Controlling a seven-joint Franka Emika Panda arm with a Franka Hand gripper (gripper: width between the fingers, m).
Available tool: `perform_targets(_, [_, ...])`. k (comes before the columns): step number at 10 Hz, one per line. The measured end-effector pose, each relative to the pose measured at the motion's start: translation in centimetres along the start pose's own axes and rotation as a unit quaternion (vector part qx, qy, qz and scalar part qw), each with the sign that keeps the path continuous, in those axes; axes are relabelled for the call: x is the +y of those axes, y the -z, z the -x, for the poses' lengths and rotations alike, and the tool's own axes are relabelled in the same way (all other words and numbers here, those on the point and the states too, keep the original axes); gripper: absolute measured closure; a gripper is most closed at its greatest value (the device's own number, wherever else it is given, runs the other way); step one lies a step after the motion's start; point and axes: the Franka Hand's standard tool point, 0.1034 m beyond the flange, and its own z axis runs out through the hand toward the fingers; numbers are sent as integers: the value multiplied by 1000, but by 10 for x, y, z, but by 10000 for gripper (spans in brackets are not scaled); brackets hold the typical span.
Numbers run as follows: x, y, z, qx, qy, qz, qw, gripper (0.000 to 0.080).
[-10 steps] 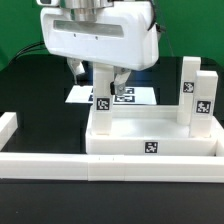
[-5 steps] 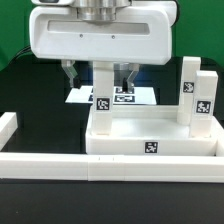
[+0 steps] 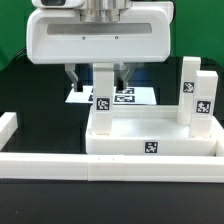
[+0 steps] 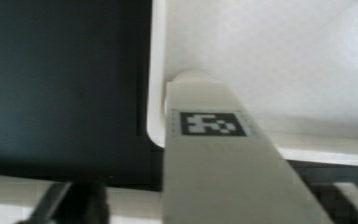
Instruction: Assemble desk
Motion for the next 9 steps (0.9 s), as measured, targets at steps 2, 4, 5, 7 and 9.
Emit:
perform_targets(2, [0, 0, 0, 0, -1, 0, 1000, 512])
perform_targets(4, [0, 0, 0, 0, -7, 0, 1000, 512])
perform_targets(5, [0, 0, 0, 0, -10, 0, 1000, 512])
perform_targets(7, [0, 0, 0, 0, -96, -2, 995, 512])
perform_targets(9, [1, -1, 2, 0, -227, -7, 974, 511])
